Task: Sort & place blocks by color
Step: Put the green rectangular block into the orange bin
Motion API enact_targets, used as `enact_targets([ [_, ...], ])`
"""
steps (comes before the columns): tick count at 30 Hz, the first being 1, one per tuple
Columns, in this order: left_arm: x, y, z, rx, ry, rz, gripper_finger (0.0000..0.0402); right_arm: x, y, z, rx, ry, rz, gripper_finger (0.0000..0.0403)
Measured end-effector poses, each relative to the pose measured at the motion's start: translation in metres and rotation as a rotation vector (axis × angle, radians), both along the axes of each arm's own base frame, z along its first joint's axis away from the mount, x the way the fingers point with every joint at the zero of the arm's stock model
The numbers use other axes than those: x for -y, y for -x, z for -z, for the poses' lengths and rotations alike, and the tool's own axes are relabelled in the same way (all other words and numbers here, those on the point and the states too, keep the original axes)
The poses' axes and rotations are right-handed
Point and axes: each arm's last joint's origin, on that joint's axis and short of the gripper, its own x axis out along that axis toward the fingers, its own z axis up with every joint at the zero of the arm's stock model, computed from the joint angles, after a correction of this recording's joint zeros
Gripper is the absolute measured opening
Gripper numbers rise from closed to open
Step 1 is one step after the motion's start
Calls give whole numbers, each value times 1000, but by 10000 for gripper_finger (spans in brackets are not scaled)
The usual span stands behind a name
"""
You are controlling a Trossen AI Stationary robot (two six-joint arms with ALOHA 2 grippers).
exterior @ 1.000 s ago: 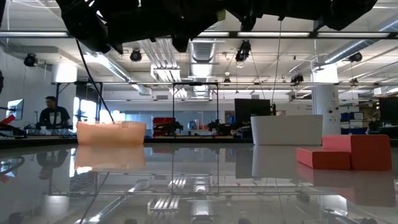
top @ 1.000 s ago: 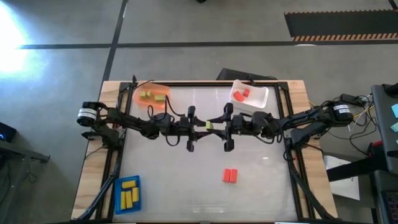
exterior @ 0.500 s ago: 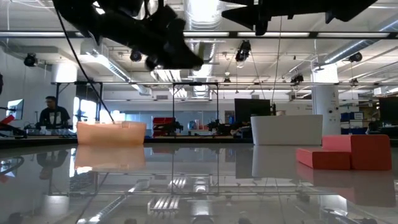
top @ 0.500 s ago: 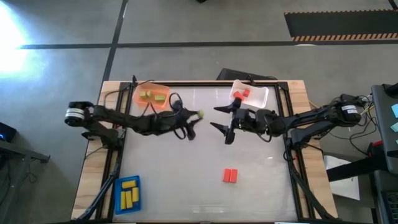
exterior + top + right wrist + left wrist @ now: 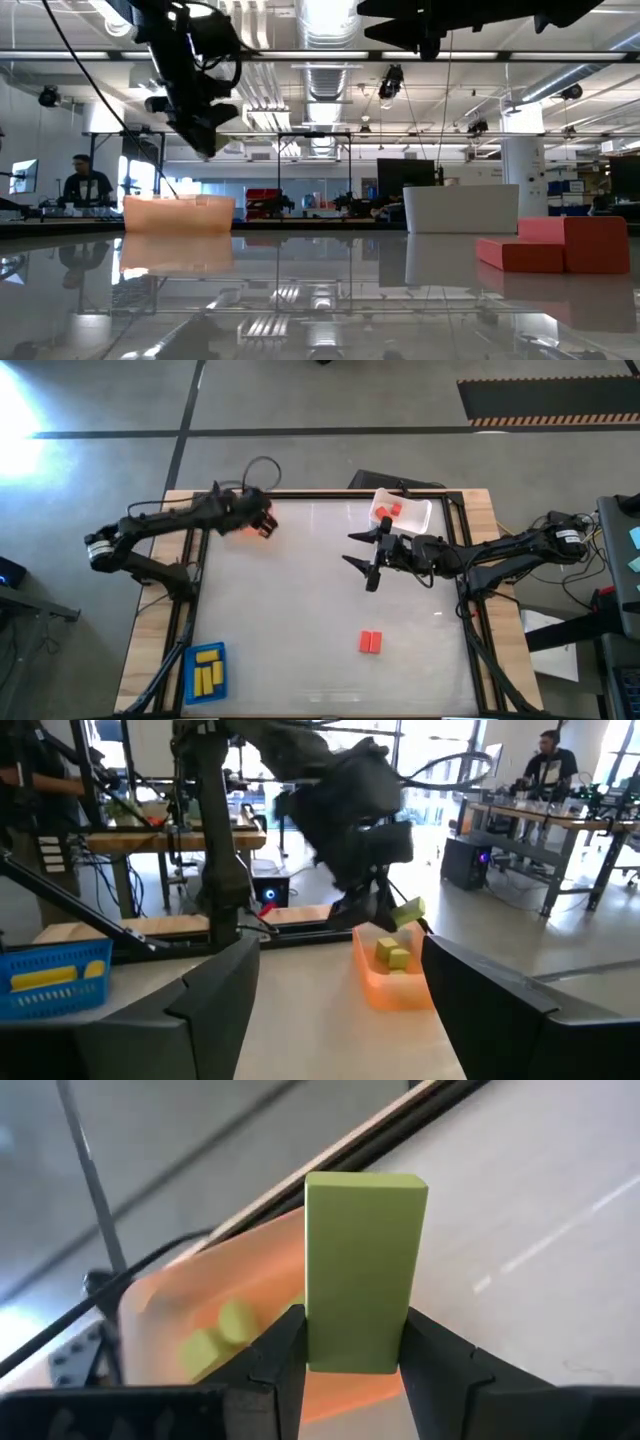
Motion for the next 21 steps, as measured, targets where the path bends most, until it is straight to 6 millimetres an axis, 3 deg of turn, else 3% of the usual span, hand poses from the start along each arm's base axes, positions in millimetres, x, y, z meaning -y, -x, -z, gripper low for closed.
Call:
enact_targets([
  [4, -31, 15, 1, -51, 140, -5, 114, 0, -1, 2, -18, 1, 15, 267],
  [10, -64, 18, 11, -70, 299, 1, 114, 0, -1, 6, -53, -14, 15, 265],
  [14, -75, 14, 23, -110, 348, -31, 115, 0, -1, 8, -67, -14, 16, 263],
  [21, -84, 5, 44, -172, 405, -38, 154, 0, 0, 8, -75, -13, 16, 265],
])
